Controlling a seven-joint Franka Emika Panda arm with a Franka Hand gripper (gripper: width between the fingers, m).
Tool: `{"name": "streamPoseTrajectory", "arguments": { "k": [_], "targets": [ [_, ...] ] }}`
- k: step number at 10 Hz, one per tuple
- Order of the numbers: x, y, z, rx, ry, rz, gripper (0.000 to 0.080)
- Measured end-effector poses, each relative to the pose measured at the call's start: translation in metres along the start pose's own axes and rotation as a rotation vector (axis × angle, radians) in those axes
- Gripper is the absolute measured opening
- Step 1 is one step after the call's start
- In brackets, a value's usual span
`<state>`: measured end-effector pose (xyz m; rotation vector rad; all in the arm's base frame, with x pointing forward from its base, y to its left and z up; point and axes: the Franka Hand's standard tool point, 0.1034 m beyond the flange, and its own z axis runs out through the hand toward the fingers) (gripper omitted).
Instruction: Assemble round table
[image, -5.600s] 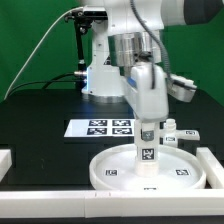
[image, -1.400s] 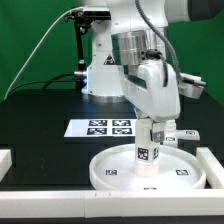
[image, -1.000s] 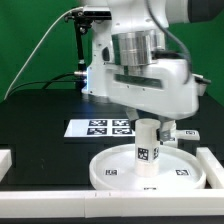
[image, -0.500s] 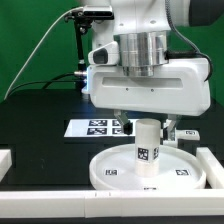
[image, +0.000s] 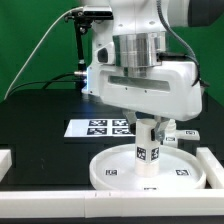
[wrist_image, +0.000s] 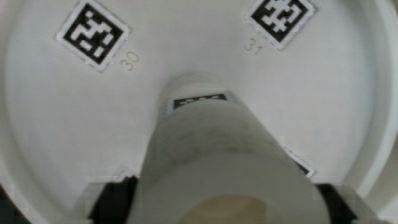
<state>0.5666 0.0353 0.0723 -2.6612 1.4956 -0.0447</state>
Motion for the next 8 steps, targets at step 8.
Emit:
{"name": "streamPoseTrajectory", "arguments": {
  "k": [8],
  "targets": [
    [-0.0015, 0.0040, 0.0013, 0.008, -0.038, 0.854, 0.0409]
  ]
}}
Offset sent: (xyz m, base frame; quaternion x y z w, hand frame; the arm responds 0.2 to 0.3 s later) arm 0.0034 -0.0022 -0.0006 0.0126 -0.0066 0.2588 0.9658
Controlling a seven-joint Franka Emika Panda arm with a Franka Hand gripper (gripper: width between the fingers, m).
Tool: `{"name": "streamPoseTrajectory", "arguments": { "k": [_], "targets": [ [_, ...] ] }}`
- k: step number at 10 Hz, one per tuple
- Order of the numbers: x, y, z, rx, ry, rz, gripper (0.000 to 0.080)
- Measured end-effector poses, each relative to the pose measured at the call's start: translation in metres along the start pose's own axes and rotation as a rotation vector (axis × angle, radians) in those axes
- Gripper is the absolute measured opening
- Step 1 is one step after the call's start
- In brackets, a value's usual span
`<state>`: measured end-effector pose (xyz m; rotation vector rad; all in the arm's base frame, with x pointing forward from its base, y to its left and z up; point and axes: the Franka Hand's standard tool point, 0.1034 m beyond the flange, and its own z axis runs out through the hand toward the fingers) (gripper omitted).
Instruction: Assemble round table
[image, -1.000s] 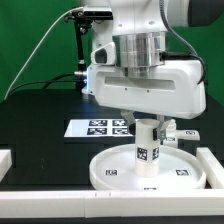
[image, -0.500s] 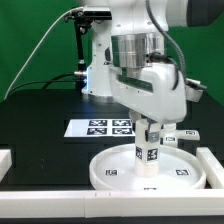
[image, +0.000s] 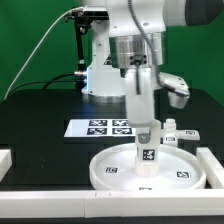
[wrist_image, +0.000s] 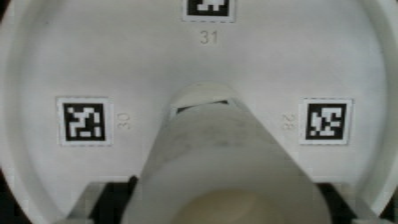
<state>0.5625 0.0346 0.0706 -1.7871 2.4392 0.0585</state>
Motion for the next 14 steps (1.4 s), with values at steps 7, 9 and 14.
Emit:
{"name": "streamPoseTrajectory", "arguments": {
  "k": [7, 9, 14],
  "targets": [
    [-0.001, 0.001, 0.000, 0.014, -0.003, 0.285, 0.0409],
    [-0.001, 0.001, 0.001, 0.012, -0.002, 0.282, 0.0607],
    [-0.020, 0.001, -0.031, 0.003, -0.051, 0.186, 0.0648]
  ]
}}
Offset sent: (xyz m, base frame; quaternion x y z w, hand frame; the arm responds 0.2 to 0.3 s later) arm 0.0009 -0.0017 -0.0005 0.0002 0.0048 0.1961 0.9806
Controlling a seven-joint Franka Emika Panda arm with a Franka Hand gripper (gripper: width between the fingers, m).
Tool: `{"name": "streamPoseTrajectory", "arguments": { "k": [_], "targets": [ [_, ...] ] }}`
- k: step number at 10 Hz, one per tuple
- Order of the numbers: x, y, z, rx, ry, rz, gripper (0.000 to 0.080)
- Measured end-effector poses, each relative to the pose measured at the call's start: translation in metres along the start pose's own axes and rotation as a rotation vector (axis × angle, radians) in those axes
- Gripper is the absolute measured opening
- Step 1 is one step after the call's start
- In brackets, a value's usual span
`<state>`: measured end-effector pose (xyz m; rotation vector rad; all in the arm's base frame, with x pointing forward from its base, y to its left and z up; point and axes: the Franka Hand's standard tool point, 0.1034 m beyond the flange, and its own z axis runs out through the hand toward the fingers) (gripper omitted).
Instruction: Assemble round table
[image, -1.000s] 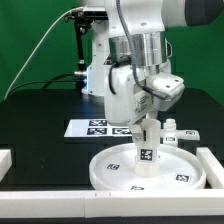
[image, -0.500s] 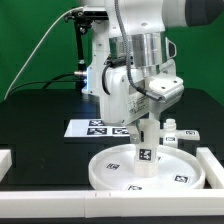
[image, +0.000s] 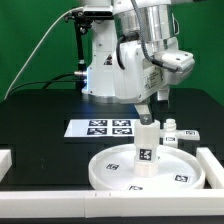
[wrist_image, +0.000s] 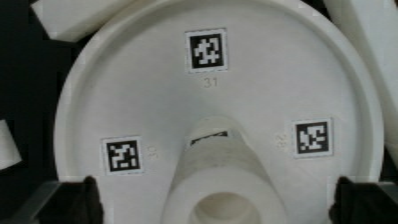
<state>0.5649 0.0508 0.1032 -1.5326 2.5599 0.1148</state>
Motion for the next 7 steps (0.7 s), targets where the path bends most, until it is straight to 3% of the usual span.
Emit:
{"name": "streamPoseTrajectory", "arguments": {
  "k": [3, 4, 7],
  "targets": [
    [-0.002, 0.002, 0.000, -0.002, 0.000, -0.005, 0.0649],
    [-0.011, 0.009, -0.003, -0.012, -0.009, -0.032, 0.0649],
    [-0.035, 0.040, -0.017, -0.090, -0.045, -0.215, 0.0649]
  ]
}}
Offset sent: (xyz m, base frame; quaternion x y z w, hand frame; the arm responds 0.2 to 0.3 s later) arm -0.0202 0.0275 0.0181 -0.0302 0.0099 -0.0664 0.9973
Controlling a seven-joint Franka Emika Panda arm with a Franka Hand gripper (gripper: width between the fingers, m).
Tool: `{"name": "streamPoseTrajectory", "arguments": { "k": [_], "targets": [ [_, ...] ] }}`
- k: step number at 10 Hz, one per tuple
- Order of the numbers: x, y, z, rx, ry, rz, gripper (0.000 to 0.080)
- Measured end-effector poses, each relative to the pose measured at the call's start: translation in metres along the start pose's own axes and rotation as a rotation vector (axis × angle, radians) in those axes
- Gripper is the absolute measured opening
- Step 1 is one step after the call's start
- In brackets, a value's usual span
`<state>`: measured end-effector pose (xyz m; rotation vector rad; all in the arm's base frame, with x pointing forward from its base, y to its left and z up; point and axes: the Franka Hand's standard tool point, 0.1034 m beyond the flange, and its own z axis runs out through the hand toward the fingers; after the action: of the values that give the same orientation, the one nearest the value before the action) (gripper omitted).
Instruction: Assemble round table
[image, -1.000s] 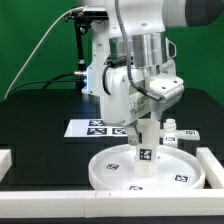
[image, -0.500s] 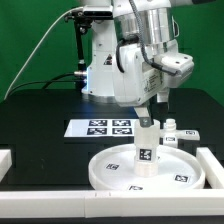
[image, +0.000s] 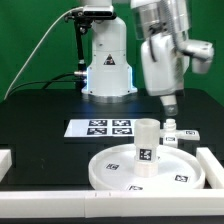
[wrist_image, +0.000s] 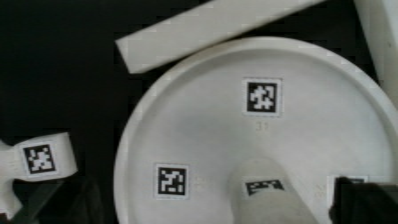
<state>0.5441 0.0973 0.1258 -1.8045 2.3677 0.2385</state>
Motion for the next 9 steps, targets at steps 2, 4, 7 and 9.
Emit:
{"name": "streamPoseTrajectory", "arguments": {
  "k": [2, 4, 7, 9],
  "targets": [
    [-0.006, 0.006, 0.001, -0.016, 0.037, -0.096, 0.0649],
    [-0.003, 0.004, 0.000, -0.018, 0.037, -0.264, 0.0649],
    [-0.005, 0.011, 0.006, -0.030, 0.049, -0.597, 0.0649],
    [-0.004, 0.030, 0.028, -0.069, 0.062, -0.865, 0.0649]
  ]
}}
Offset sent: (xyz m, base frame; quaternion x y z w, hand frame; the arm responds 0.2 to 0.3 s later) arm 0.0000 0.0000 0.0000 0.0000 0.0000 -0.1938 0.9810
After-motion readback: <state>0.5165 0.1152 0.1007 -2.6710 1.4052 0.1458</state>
